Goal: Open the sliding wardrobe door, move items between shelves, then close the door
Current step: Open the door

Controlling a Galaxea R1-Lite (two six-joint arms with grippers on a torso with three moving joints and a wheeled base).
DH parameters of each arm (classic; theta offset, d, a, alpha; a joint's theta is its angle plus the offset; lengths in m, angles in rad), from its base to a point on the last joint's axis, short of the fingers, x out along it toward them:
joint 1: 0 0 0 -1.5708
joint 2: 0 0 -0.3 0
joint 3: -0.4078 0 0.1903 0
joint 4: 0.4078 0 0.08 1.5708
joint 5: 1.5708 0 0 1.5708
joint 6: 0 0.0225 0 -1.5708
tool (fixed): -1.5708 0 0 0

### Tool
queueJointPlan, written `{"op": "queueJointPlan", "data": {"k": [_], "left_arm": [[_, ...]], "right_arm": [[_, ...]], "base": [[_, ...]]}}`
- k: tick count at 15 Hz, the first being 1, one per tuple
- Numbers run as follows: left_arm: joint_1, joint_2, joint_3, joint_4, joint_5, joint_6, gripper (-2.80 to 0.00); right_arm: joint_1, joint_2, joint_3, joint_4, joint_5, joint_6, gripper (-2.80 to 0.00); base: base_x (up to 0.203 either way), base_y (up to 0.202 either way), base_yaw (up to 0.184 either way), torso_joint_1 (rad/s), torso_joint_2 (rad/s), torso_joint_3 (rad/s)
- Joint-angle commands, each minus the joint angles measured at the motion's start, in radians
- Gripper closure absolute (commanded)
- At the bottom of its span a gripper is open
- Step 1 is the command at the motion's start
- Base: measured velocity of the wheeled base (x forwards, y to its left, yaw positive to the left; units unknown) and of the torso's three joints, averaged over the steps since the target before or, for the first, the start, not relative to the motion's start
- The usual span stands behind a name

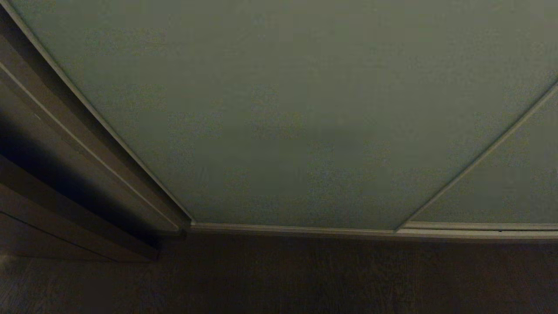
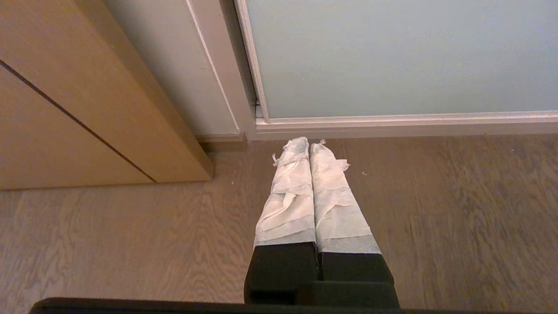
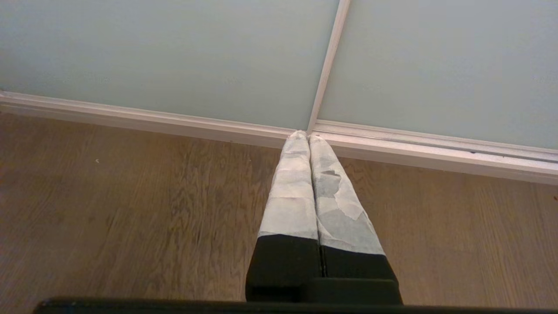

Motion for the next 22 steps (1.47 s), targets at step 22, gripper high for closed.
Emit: {"op": "queueJointPlan", "data": {"k": [22], "left_arm": [[0.196,0.721,-0.859,-0.311,0.257,-0.147,0.0]], "right_arm": [[0.001,0.0,0.0,0.0,0.001,0.0,0.0]], "base": [[0.0,0.0,0.0,0.0,0.0,0.0]]}}
